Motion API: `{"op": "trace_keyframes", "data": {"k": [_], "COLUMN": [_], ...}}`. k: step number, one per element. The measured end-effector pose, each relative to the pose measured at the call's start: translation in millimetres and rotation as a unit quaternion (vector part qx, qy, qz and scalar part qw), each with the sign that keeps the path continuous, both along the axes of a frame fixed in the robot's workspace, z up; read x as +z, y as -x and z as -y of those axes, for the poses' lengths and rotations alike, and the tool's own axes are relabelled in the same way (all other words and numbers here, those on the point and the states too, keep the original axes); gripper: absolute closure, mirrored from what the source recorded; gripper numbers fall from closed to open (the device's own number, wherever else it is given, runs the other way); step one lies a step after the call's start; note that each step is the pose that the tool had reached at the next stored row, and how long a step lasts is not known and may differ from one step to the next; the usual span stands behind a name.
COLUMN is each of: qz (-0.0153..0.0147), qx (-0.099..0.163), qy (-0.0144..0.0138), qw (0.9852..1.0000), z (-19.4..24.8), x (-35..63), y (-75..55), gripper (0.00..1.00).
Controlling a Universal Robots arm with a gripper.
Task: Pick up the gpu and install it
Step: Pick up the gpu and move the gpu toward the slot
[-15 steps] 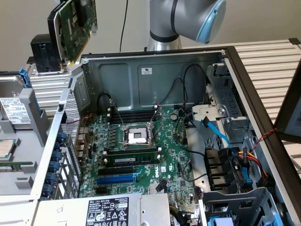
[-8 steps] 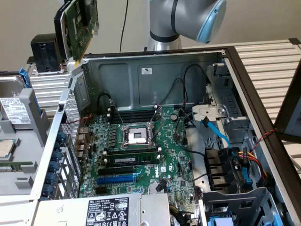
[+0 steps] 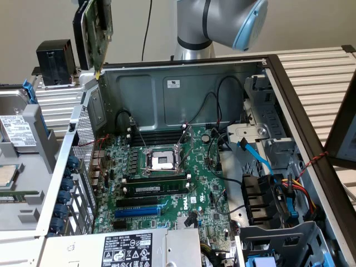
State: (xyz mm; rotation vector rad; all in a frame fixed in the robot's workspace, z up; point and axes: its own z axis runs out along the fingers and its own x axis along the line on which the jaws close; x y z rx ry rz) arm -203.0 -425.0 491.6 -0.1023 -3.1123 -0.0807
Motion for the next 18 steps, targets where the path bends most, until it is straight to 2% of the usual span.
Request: {"op": "trace_keyframes", "data": {"k": [3, 11, 12, 14, 16, 18], "qz": [0.0000, -0.0018, -0.0021, -0.0029, -0.0036, -0.0041], "qx": [0.021, 0.033, 0.035, 0.040, 0.046, 0.052], "qy": [0.0000, -0.0001, -0.0008, -0.0062, -0.0130, -0.0145], "qw": [0.9998, 0.9995, 0.9994, 0.9992, 0.9989, 0.9986], "z": [0.0, 0.0, 0.0, 0.1, 0.0, 0.0], "x": [-0.1, -1.1, -1.1, -1.2, -1.5, -2.4], "y": [-2.3, -31.2, -33.6, -36.8, -39.5, -42.4], "gripper": [0.71, 0.71, 0.71, 0.71, 0.71, 0.71]}}
